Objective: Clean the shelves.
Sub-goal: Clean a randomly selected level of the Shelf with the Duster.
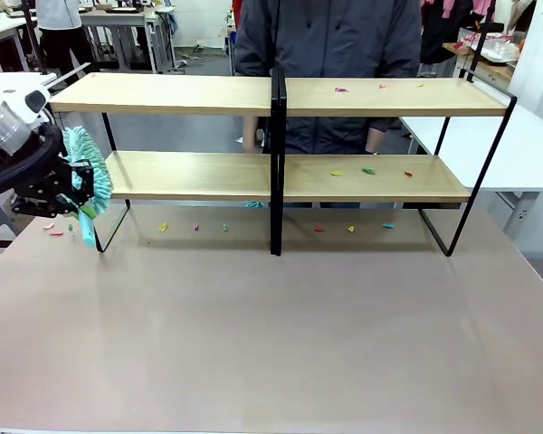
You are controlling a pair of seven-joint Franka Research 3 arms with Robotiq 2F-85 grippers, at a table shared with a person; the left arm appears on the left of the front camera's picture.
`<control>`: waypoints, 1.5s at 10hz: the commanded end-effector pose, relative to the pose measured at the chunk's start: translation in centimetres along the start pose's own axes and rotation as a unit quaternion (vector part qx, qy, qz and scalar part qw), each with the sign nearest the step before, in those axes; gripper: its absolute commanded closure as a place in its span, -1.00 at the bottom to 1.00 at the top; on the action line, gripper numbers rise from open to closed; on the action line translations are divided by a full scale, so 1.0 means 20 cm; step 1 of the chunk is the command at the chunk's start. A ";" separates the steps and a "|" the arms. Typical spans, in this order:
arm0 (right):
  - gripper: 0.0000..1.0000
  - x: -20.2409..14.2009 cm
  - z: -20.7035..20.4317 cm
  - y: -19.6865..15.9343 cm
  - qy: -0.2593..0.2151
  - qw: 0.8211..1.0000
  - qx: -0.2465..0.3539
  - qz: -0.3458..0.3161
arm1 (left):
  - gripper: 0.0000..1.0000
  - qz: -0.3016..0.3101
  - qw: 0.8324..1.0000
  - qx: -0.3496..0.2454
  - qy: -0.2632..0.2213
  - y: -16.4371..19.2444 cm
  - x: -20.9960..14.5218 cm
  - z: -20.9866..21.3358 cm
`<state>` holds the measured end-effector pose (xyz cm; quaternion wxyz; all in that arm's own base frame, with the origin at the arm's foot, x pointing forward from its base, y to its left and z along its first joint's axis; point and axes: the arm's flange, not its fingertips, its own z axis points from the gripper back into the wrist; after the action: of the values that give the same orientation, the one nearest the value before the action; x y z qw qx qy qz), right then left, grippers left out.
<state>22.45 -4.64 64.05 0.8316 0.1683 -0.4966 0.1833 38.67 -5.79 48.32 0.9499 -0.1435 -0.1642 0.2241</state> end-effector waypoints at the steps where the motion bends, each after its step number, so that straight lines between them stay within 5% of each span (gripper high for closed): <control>1: -1.00 0.00 0.00 0.00 0.000 1.000 0.000 0.000 | 0.75 -0.006 1.000 -0.015 0.018 -0.01 0.00 0.00; 3: -1.00 0.00 0.00 0.00 0.000 1.000 0.000 0.000 | 0.75 -0.033 0.998 -0.035 0.039 -0.02 -0.01 0.00; 4: -1.00 0.00 0.00 0.00 0.000 1.000 0.000 0.000 | 0.75 -0.101 0.988 -0.080 0.082 -0.01 -0.04 0.04; 7: -1.00 0.00 0.00 0.00 0.000 1.000 0.000 0.000 | 0.75 -0.347 0.881 -0.193 0.258 0.10 -0.05 0.19; 9: -1.00 0.00 0.00 0.00 0.000 1.000 0.000 0.000 | 0.75 -0.459 0.786 -0.223 0.351 0.23 -0.03 0.29; 11: -1.00 0.00 0.00 0.00 0.000 1.000 0.000 0.000 | 0.75 -0.512 0.738 -0.275 0.343 0.41 0.06 0.50; 13: -1.00 0.00 0.00 0.00 0.000 1.000 0.000 0.000 | 0.75 -0.545 0.702 -0.361 0.281 0.63 0.13 0.76; 15: -1.00 0.00 0.00 0.00 0.000 1.000 0.000 0.000 | 0.75 -0.512 0.737 -0.422 0.130 0.85 0.31 0.99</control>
<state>22.45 -4.64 64.05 0.8316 0.1684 -0.4965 0.1833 28.34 13.52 61.08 0.7943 -0.4195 -0.0964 -0.4288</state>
